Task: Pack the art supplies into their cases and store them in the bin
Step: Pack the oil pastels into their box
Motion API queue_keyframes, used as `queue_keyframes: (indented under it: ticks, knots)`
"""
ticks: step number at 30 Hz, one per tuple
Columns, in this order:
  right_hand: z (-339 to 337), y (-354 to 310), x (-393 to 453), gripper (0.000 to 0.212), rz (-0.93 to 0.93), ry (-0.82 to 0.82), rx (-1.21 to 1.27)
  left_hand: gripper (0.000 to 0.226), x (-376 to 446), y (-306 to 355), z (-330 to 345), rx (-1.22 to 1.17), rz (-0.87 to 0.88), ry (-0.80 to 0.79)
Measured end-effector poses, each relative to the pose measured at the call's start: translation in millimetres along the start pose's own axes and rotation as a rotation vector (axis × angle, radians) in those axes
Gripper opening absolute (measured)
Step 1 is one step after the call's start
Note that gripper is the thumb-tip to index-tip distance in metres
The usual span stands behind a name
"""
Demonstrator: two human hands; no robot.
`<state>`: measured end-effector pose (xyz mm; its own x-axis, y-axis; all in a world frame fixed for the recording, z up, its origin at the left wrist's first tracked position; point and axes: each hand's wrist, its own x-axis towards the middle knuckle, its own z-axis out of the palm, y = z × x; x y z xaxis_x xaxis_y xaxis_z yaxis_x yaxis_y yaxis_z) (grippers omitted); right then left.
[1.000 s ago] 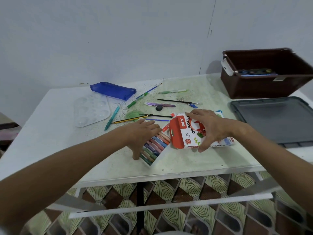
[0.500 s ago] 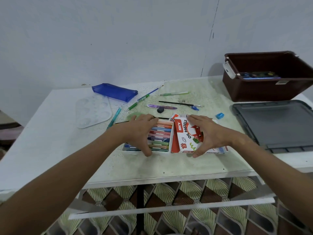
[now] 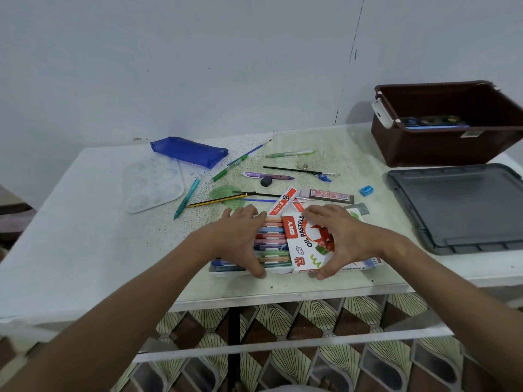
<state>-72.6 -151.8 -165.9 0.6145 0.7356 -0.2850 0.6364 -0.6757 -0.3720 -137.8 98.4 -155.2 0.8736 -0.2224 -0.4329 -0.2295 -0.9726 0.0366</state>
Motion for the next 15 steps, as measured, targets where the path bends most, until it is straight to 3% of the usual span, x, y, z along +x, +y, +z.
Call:
queue_keyframes:
  ticks: [10, 15]
  knots:
    - [33.8, -4.1, -9.1, 0.130, -0.008, 0.036, -0.039, 0.126, -13.9, 18.9, 32.6, -0.055, 0.040, 0.122]
    - [31.5, -3.0, -15.1, 0.131, -0.044, 0.067, -0.072, 0.133, -20.5, 4.6, 42.8, -0.221, 0.072, 0.136]
